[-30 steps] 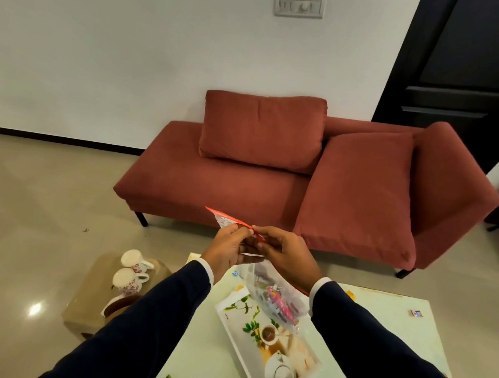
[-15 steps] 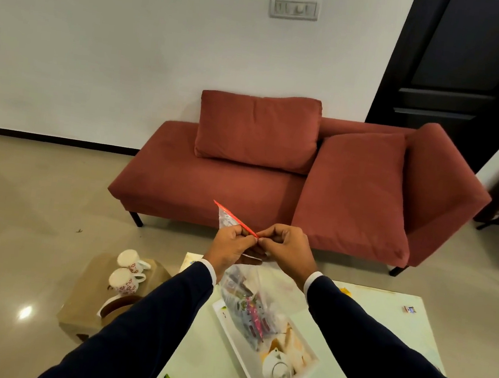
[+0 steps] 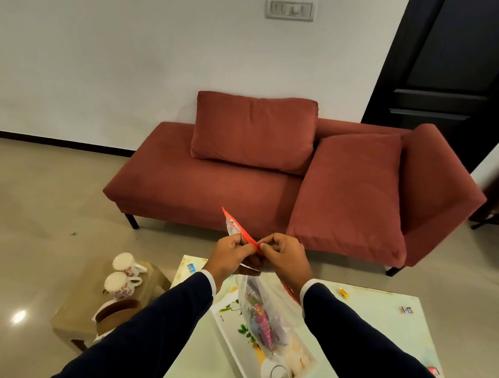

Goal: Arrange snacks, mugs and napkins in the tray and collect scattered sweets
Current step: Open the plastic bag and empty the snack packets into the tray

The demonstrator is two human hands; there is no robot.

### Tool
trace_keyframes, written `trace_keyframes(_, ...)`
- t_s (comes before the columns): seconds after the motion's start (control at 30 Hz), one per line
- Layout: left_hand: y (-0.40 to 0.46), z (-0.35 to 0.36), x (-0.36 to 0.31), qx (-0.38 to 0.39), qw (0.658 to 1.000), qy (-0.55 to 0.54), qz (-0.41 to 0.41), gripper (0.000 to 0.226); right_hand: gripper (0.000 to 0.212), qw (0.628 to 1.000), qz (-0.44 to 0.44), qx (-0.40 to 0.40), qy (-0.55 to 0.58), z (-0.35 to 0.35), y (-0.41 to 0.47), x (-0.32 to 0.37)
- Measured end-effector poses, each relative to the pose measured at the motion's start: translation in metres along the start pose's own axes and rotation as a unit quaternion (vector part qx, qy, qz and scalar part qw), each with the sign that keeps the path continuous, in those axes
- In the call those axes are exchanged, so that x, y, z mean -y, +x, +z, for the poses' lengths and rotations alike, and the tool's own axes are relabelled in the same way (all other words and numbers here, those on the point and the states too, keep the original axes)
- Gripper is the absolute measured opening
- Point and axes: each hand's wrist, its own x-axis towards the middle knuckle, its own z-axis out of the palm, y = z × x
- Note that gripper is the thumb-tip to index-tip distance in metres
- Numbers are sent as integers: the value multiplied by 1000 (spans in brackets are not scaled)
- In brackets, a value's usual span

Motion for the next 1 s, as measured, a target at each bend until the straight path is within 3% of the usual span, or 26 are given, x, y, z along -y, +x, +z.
trace_keyframes(0.1,5,-2,-1,20,999,-30,-11,18,12,999,-29,17,-29,-3,-1,0)
trace_keyframes(0.2,7,-1,0,47,999,-3,6,27,9,997,-49,28,-56,-8,1,1)
trace_keyframes(0.33,11,-5,-4,78,995,47,38,21,7,992,-60,64,-96,-24,14,1)
trace_keyframes(0.4,14,-14,-8,57,995,77,39,20,7,990,-48,67,-119,-46,28,-2)
trace_keyframes(0.53,26,-53,-23,-55,984,165,26,33,14,967,-6,-17,-254,-117,57,-24)
trace_keyframes(0.63,30,-62,-32,-47,954,295,33,29,16,964,16,-20,-264,-142,64,-35)
trace_keyframes(0.73,32,-44,-34,-54,950,303,48,33,26,946,-30,-18,-323,-134,64,-26)
trace_keyframes(0.83,36,-21,-35,-58,969,230,68,38,29,916,-210,-48,-338,-118,51,-7)
trace_keyframes(0.9,39,-10,-39,-51,973,206,92,38,23,912,-289,38,-290,-101,39,9)
trace_keyframes(1.0,38,5,-50,-48,975,180,122,32,49,902,-172,241,-313,-83,31,23)
